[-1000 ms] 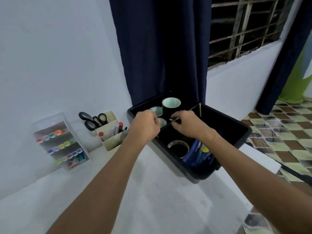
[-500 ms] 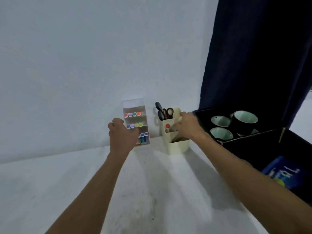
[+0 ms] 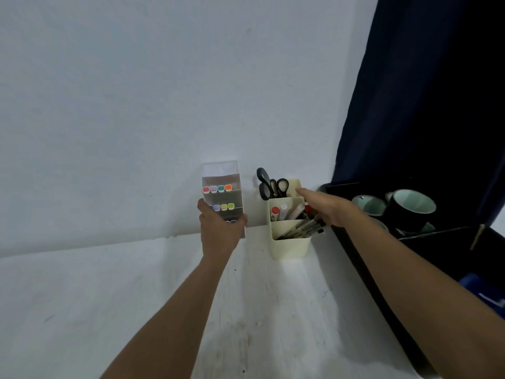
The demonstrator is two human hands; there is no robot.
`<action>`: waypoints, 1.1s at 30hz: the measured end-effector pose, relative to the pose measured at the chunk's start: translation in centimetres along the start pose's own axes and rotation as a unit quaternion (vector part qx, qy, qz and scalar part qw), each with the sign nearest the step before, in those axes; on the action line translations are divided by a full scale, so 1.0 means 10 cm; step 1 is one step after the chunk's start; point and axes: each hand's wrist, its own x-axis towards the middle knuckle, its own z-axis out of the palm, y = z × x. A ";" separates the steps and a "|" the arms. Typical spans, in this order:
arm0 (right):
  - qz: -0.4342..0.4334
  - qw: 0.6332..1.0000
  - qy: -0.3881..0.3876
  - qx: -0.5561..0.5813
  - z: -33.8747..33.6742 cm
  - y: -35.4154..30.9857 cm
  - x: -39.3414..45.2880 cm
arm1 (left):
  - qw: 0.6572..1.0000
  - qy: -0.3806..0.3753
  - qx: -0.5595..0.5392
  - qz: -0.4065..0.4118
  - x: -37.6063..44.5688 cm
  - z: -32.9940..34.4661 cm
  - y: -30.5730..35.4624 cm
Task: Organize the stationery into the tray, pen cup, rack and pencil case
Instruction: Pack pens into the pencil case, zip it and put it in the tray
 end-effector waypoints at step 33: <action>-0.032 0.996 -0.013 0.080 0.36 -0.10 0.24 | 0.999 -0.018 0.025 -0.023 0.02 0.02 0.02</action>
